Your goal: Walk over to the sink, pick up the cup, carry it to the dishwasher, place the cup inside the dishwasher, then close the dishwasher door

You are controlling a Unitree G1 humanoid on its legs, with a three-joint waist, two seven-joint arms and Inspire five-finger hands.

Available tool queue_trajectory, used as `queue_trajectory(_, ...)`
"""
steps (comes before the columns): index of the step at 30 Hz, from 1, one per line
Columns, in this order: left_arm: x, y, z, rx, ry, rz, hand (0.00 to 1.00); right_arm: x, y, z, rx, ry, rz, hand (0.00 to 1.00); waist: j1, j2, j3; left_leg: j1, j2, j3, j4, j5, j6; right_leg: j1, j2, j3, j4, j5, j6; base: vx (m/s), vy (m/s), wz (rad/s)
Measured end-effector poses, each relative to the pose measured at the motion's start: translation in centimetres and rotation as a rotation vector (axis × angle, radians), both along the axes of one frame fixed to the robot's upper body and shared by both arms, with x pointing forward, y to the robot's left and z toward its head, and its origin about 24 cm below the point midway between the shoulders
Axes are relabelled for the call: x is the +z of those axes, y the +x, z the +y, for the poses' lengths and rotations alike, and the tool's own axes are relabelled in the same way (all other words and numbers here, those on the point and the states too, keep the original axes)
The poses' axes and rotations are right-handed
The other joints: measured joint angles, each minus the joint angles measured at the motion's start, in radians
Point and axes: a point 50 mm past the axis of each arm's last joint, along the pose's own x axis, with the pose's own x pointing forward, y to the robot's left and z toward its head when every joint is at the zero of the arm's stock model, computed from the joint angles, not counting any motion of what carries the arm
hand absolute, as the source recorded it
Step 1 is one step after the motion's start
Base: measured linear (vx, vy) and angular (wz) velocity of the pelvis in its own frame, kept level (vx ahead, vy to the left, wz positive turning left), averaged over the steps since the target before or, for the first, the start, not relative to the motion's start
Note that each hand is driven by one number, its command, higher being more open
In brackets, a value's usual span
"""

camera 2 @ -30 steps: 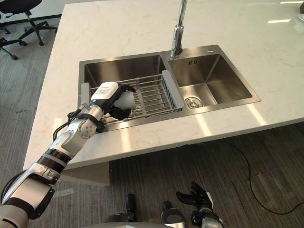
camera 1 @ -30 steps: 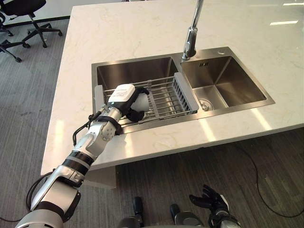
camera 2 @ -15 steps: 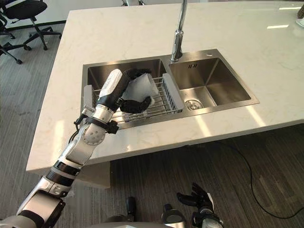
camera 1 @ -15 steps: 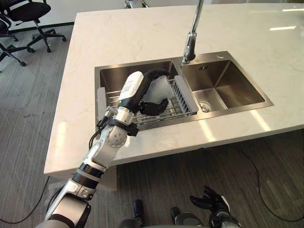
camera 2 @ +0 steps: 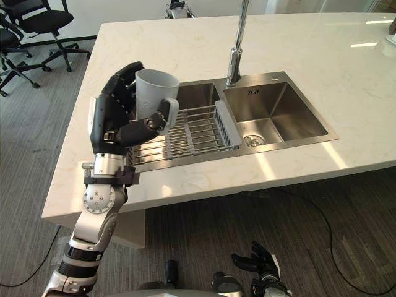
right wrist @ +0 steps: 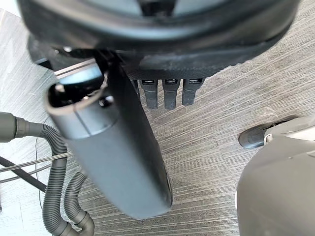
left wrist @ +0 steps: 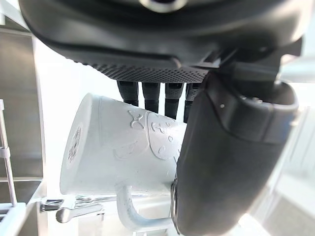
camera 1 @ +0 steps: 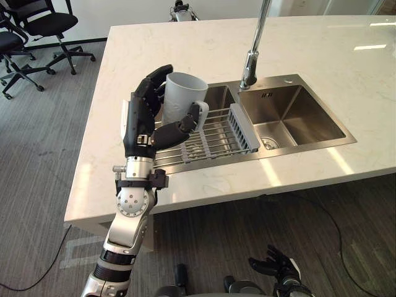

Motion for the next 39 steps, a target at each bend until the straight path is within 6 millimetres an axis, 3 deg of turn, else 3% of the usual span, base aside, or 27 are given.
queue_trajectory(7,-1.9,-2.0,0.9,0.009,-0.057,0.067,0.30,-0.2,-1.0,-0.1,-0.017,0.002,0.024,0.90,0.021,-0.001,-0.028,0.001,0.002,0.020,0.000,-0.005,0.002,-0.007,0.001,0.020,0.000,0.001,0.002,-0.01,-0.027,-0.08)
queue_trajectory(12,-1.7,-3.3,0.8,-0.012,-0.083,0.058,0.30,-0.1,-0.6,0.0,-0.015,0.003,0.012,0.90,0.041,-0.004,-0.030,-0.007,0.007,0.061,0.005,-0.014,0.009,-0.031,0.003,0.063,0.001,0.012,0.018,-0.02,-0.025,-0.25)
queue_trajectory(16,-1.1,-3.7,0.3,-0.035,-0.111,0.026,0.30,0.2,0.3,0.8,-0.021,0.016,-0.027,0.90,0.055,-0.008,-0.030,-0.118,0.038,0.097,0.156,-0.079,0.020,-0.097,0.017,0.095,0.026,0.052,0.057,-0.03,-0.001,-0.29)
queue_trajectory(18,-0.7,-3.9,0.1,-0.039,-0.127,0.006,0.30,0.5,1.1,1.3,-0.026,0.021,-0.058,0.90,0.056,-0.007,-0.029,-0.167,0.075,0.107,0.248,-0.119,0.029,-0.119,0.039,0.057,0.035,0.089,0.102,-0.08,0.017,-0.27)
queue_trajectory(19,-0.6,-3.9,0.1,-0.039,-0.131,0.001,0.30,0.6,1.3,1.3,-0.027,0.018,-0.063,0.90,0.061,0.003,-0.029,-0.174,0.091,0.115,0.252,-0.124,0.039,-0.118,0.045,0.047,0.040,0.085,0.117,-0.14,0.013,-0.29)
queue_trajectory(20,-0.6,-4.0,0.3,-0.030,-0.137,-0.006,0.30,0.8,1.8,1.3,-0.029,0.013,-0.077,0.90,0.074,0.005,-0.024,-0.166,0.101,0.126,0.259,-0.129,0.047,-0.155,0.039,-0.007,0.283,-0.018,0.116,-0.11,0.009,-0.18)
queue_trajectory(21,-0.7,-4.0,0.4,-0.023,-0.142,-0.002,0.30,0.8,1.5,1.2,-0.033,0.012,-0.072,0.90,0.080,0.011,-0.021,-0.156,0.100,0.127,0.262,-0.129,0.048,-0.151,0.027,-0.020,0.393,-0.062,0.132,-0.07,-0.007,-0.11)
queue_trajectory(23,-0.7,-4.3,0.6,-0.002,-0.160,-0.011,0.30,0.8,1.5,1.2,-0.033,0.011,-0.075,0.90,0.104,0.006,-0.027,-0.167,0.099,0.125,0.272,-0.122,0.049,-0.113,0.011,-0.028,0.491,-0.100,0.164,-0.08,-0.049,0.03)
queue_trajectory(24,-0.7,-4.4,1.0,0.016,-0.166,-0.018,0.30,0.8,1.5,1.2,-0.033,0.012,-0.078,0.90,0.116,0.004,-0.040,-0.199,0.093,0.120,0.276,-0.107,0.044,-0.087,0.009,-0.024,0.472,-0.106,0.165,-0.14,-0.088,0.09)
queue_trajectory(25,-0.7,-4.4,1.1,0.025,-0.167,-0.022,0.30,0.9,1.6,1.2,-0.035,0.011,-0.080,0.90,0.121,-0.006,-0.047,-0.216,0.085,0.118,0.275,-0.096,0.042,-0.073,0.004,-0.023,0.438,-0.107,0.154,-0.16,-0.112,0.10)
queue_trajectory(26,-0.6,-4.4,1.2,0.034,-0.174,-0.025,0.30,1.1,2.1,1.0,-0.047,0.013,-0.098,0.90,0.136,-0.004,-0.047,-0.252,0.079,0.118,0.277,-0.061,0.025,-0.052,-0.002,-0.025,0.343,-0.145,0.100,-0.18,-0.131,0.16)
queue_trajectory(29,-0.8,-4.4,0.5,0.014,-0.203,-0.014,0.30,1.6,3.4,0.7,-0.050,0.010,-0.134,0.90,0.127,0.031,-0.033,-0.328,0.091,0.065,0.277,0.009,0.001,-0.020,0.030,-0.028,0.189,-0.196,0.009,-0.20,-0.154,0.34)
queue_trajectory(30,-0.9,-4.4,0.3,0.009,-0.212,-0.007,0.30,1.6,3.5,0.5,-0.051,0.006,-0.134,0.90,0.124,0.045,-0.024,-0.329,0.103,0.048,0.275,0.023,-0.005,-0.007,0.048,-0.030,0.176,-0.196,0.007,-0.28,-0.198,0.54)
queue_trajectory(31,-1.2,-4.6,-0.3,-0.013,-0.223,0.007,0.30,1.6,3.3,0.3,-0.054,0.002,-0.129,0.90,0.116,0.069,-0.017,-0.325,0.122,0.018,0.261,0.059,-0.024,-0.001,0.087,-0.044,0.178,-0.180,-0.019,-0.33,-0.175,0.57)
queue_trajectory(32,-1.2,-4.8,-0.7,-0.038,-0.222,0.010,0.30,1.5,3.2,0.3,-0.071,0.008,-0.129,0.90,0.108,0.070,-0.015,-0.311,0.128,-0.019,0.204,0.127,-0.053,-0.009,0.097,-0.085,0.191,-0.169,-0.052,-0.35,-0.169,0.58)
queue_trajectory(33,-1.0,-4.8,-0.9,-0.050,-0.220,0.002,0.30,1.6,3.1,0.2,-0.080,0.005,-0.130,0.90,0.103,0.054,-0.008,-0.314,0.128,-0.024,0.209,0.120,-0.062,-0.013,0.091,-0.114,0.188,-0.173,-0.084,-0.38,-0.198,0.38)
queue_trajectory(34,-0.5,-5.1,-1.2,-0.069,-0.229,-0.023,0.30,1.8,3.1,-0.2,-0.096,-0.008,-0.141,0.90,0.109,0.051,-0.008,-0.339,0.127,-0.008,0.351,0.014,-0.028,-0.033,0.074,-0.173,0.184,-0.175,-0.096,-0.28,-0.169,0.09)
queue_trajectory(35,-0.2,-5.2,-1.2,-0.077,-0.230,-0.036,0.30,1.9,3.1,-0.4,-0.102,-0.019,-0.148,0.90,0.109,0.050,-0.008,-0.342,0.127,0.007,0.416,-0.039,-0.017,-0.040,0.065,-0.185,0.185,-0.173,-0.094,-0.28,-0.159,0.03)
queue_trajectory(36,0.1,-5.3,-1.2,-0.089,-0.228,-0.056,0.30,2.2,2.9,-0.8,-0.109,-0.031,-0.157,0.90,0.098,0.050,-0.008,-0.328,0.134,0.042,0.520,-0.134,-0.007,-0.044,0.052,-0.207,0.179,-0.150,-0.092,-0.20,-0.049,0.10)
queue_trajectory(38,0.3,-5.2,-1.9,-0.131,-0.223,-0.065,0.30,2.2,1.7,-1.0,-0.116,-0.040,-0.147,0.90,0.087,0.041,-0.015,-0.252,0.159,0.089,0.615,-0.235,-0.002,-0.047,0.026,-0.255,0.178,-0.100,-0.099,-0.20,0.007,0.25)
queue_trajectory(39,0.3,-5.2,-2.1,-0.143,-0.223,-0.065,0.30,2.1,1.3,-1.0,-0.120,-0.039,-0.139,0.90,0.081,0.036,-0.023,-0.223,0.163,0.093,0.617,-0.254,-0.008,-0.048,0.017,-0.261,0.173,-0.099,-0.097,-0.12,0.046,0.35)
